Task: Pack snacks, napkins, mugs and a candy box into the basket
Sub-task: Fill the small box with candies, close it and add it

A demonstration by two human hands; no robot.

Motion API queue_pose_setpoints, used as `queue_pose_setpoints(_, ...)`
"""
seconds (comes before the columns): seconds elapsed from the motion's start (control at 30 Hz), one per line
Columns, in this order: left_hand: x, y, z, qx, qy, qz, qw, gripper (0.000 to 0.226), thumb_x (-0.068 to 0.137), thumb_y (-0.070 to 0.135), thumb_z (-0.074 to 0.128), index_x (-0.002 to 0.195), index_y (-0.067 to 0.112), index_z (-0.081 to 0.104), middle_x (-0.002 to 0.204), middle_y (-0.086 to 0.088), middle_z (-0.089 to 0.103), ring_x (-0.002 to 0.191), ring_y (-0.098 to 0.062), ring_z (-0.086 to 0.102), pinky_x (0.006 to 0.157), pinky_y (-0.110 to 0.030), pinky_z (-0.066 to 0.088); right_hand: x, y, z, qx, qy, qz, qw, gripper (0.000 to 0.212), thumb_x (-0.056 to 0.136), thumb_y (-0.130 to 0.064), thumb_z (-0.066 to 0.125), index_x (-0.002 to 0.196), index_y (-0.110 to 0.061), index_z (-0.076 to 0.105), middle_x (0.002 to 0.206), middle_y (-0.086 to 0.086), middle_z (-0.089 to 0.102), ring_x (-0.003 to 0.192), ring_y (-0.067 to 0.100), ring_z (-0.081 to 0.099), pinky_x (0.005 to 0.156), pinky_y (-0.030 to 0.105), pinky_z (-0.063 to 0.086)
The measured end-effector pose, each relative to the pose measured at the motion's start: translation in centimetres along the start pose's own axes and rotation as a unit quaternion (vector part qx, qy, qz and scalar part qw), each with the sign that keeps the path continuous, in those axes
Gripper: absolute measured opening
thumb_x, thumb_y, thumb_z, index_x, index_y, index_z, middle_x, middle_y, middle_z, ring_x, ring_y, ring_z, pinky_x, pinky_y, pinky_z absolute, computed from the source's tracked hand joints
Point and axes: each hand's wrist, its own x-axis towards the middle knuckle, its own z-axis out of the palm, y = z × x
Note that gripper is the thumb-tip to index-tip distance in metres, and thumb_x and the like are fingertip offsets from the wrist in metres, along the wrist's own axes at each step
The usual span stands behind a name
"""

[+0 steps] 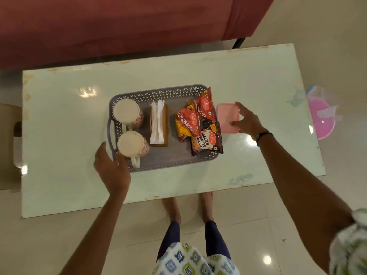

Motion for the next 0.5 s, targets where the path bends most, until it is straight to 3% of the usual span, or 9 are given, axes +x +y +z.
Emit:
queue_pose_setpoints(0.1, 1.3, -1.3, 0.2, -0.025, -0.049, -0.110, 0.992, 0.045, 0.091, 0.015, 0.049, 0.136, 0.010, 0.045, 0.140, -0.015, 0.050, 0.125, -0.034, 0.049, 0.106, -0.048, 0.040, 0.9, 0.3, 0.1, 0.008, -0.012, 0.000, 1.000, 0.085, 0.079, 0.009, 0.063, 0.146, -0.030, 0.028, 0.145, 0.011, 0.043, 0.128, 0.035, 0.045, 0.085, 0.053, 0.055)
queue_pose_setpoints(0.2, 1.3, -1.2, 0.1, -0.022, -0.070, -0.116, 0.991, 0.042, 0.089, 0.009, 0.044, 0.130, 0.016, 0.052, 0.130, -0.012, 0.059, 0.117, -0.032, 0.056, 0.099, -0.049, 0.046, 1.0, 0.1, 0.1, 0.010, -0.014, -0.004, 1.000, 0.085, 0.078, 0.012, 0.062, 0.145, -0.030, 0.030, 0.143, 0.009, 0.046, 0.126, 0.034, 0.047, 0.082, 0.053, 0.056)
queue_pose_setpoints(0.5, 0.8, -0.9, 0.1, -0.031, -0.063, -0.103, 0.992, 0.046, 0.088, 0.001, 0.047, 0.132, 0.013, 0.049, 0.126, -0.020, 0.061, 0.113, -0.037, 0.059, 0.090, -0.050, 0.052, 1.7, -0.2, 0.0, -0.038, -0.040, -0.032, 0.998, 0.085, 0.078, 0.015, 0.059, 0.145, -0.029, 0.030, 0.147, 0.005, 0.042, 0.128, 0.035, 0.045, 0.083, 0.052, 0.056)
